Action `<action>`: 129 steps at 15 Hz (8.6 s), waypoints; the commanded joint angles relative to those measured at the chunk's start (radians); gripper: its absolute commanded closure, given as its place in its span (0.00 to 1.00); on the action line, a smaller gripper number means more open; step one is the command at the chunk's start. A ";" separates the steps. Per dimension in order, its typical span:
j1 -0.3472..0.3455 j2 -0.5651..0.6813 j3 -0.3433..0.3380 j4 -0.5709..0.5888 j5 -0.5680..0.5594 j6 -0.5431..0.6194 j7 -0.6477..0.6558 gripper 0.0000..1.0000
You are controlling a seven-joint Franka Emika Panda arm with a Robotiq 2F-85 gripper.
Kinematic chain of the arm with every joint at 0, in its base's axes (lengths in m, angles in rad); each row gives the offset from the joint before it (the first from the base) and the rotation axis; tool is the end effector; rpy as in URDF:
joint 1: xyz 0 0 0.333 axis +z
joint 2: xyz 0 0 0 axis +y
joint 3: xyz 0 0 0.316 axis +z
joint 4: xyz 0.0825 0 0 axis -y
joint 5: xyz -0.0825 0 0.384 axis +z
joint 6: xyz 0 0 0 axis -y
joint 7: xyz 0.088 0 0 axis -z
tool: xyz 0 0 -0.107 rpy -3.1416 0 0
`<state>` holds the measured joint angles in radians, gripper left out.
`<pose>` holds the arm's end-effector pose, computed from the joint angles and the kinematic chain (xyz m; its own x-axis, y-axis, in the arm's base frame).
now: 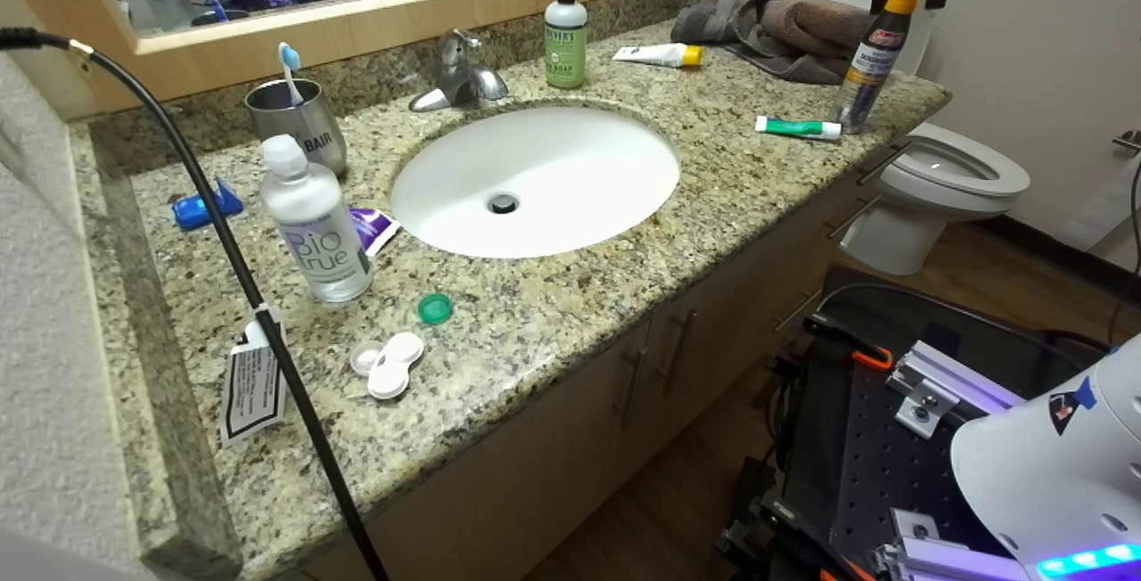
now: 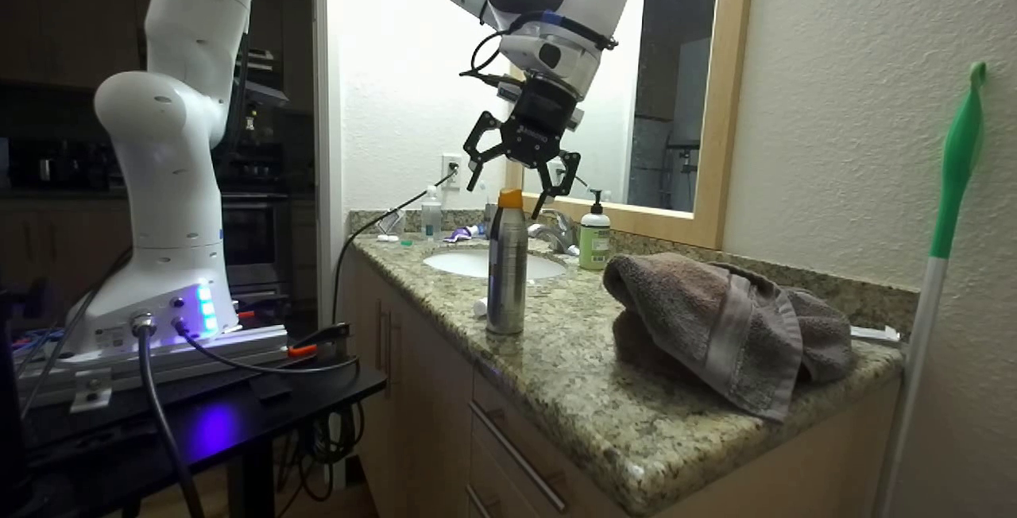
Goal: Move the white tube and the blue spray can to the back of the counter
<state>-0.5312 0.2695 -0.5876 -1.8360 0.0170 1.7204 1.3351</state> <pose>0.2683 -0.5096 0.3830 -0.7747 -0.6303 0.0518 -0.5762 0.7372 0.3528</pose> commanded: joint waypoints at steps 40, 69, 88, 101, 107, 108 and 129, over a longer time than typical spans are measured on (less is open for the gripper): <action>0.102 0.238 0.171 0.553 0.222 0.159 0.538 0.87; 0.059 0.722 0.264 1.193 0.083 -0.046 0.981 0.87; -0.131 0.800 0.443 1.465 0.177 -0.149 1.174 0.12; -0.225 0.649 0.412 1.424 -0.036 -0.505 0.450 0.00; -0.250 0.658 0.414 1.446 -0.026 -0.470 0.358 0.00; -0.249 0.656 0.414 1.446 -0.026 -0.470 0.357 0.00; -0.267 0.737 0.380 1.459 -0.099 -0.325 -0.043 0.00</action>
<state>-0.7862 1.0045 -0.2110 -0.3719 -0.0763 1.3791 1.4219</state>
